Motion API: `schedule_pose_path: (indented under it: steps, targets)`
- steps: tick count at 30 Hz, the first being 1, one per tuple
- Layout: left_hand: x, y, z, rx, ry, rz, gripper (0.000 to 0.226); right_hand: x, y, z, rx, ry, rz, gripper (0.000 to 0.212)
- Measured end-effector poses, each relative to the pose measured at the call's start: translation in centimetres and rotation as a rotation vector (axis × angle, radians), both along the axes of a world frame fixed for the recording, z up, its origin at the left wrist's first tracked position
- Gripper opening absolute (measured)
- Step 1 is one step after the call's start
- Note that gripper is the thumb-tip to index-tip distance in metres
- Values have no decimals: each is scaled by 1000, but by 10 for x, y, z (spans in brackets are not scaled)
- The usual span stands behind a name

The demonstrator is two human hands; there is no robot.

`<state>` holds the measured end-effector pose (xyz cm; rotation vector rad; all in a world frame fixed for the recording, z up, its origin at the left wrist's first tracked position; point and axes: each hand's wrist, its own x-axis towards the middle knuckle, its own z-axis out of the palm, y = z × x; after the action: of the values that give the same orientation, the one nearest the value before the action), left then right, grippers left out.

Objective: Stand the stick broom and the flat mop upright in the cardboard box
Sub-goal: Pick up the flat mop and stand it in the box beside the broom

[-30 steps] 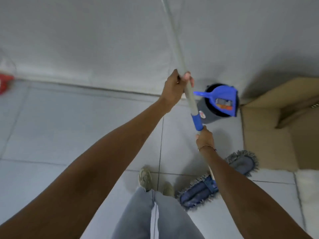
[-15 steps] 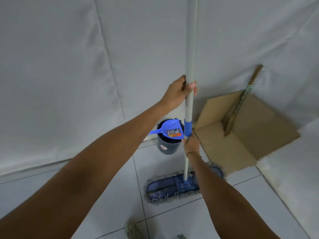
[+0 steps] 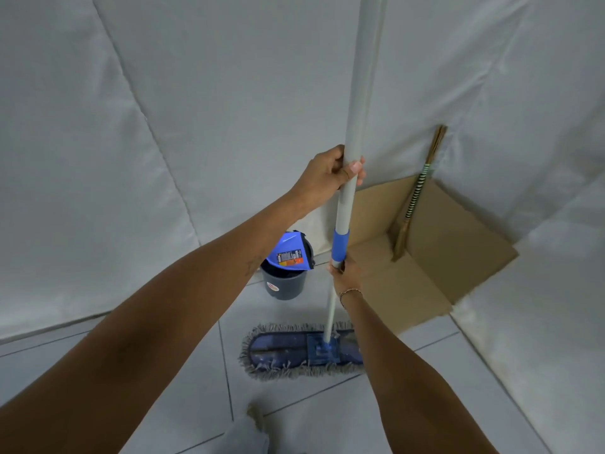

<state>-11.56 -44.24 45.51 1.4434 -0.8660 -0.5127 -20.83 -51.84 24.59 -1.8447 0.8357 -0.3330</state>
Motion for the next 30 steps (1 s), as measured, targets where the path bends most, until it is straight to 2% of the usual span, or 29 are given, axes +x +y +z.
schedule_pose_path:
  steps: [8,11,14,18,30]
  targets:
    - [43,-70,-19,15,1,13,23,42,-73,-24,9,29,28,10]
    - [78,-112,-29,37,-2,23,27,73,-112,-28,11,64,55,20]
    - [110,-152,-34,53,-31,24,27,100,-151,-21,-34,106,66,14]
    - [145,-201,-35,54,-26,44,26,137,-200,-14,-53,142,64,23]
    - [232,-359,-58,130,-29,85,30,223,-364,-33,7,251,83,26]
